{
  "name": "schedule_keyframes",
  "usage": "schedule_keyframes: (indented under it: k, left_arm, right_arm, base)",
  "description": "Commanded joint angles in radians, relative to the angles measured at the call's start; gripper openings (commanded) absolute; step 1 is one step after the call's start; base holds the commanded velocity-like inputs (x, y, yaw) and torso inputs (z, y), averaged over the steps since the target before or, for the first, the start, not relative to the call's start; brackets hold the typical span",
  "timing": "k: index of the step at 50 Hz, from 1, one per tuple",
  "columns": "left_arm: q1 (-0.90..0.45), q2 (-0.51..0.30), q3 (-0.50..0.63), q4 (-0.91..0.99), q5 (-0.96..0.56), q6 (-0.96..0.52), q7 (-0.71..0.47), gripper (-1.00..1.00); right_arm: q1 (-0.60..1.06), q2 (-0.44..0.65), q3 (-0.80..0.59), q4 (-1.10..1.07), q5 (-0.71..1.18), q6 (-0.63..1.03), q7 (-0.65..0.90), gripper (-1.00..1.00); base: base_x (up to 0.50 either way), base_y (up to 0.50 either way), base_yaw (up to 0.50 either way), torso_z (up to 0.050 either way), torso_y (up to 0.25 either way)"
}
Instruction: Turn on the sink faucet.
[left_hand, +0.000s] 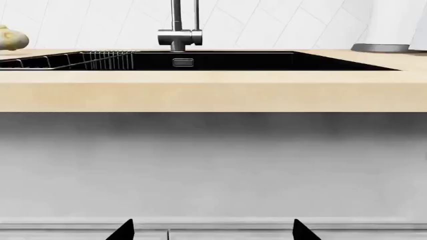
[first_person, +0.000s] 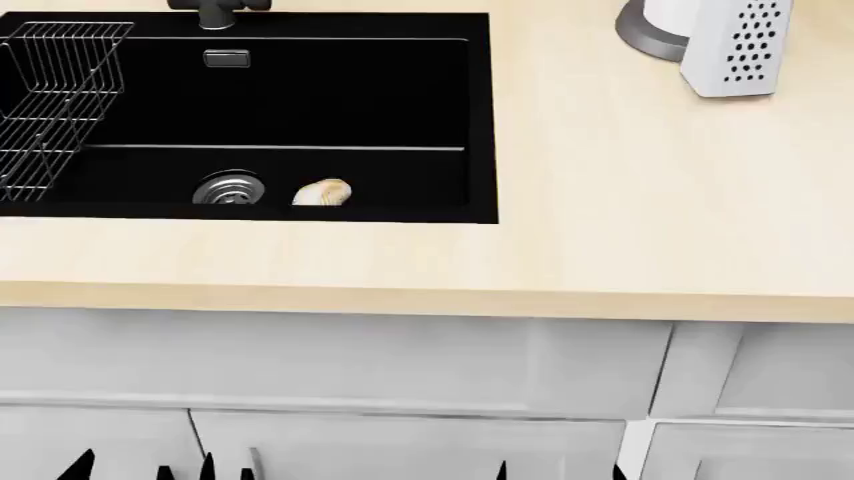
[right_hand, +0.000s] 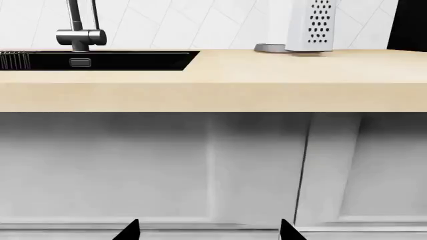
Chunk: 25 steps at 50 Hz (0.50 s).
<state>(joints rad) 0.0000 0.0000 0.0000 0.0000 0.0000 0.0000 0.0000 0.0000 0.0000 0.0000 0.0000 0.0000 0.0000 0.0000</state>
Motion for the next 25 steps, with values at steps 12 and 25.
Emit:
schedule_keyframes:
  k: [12,25]
  left_arm:
    - [0.015,-0.066,0.031,0.018,-0.069,-0.012,-0.008,1.00]
    - [0.031,-0.095,0.034,0.027,-0.098,-0.002,-0.015,1.00]
  right_arm:
    - [-0.006,0.045,-0.048,-0.006,0.066,-0.002,0.057,1.00]
    - [-0.005,0.070,-0.083,-0.011,0.075,0.000,0.076,1.00]
  base:
    - [0.00,0.00,0.00,0.000,0.000]
    - [0.00,0.01,0.00,0.000,0.000]
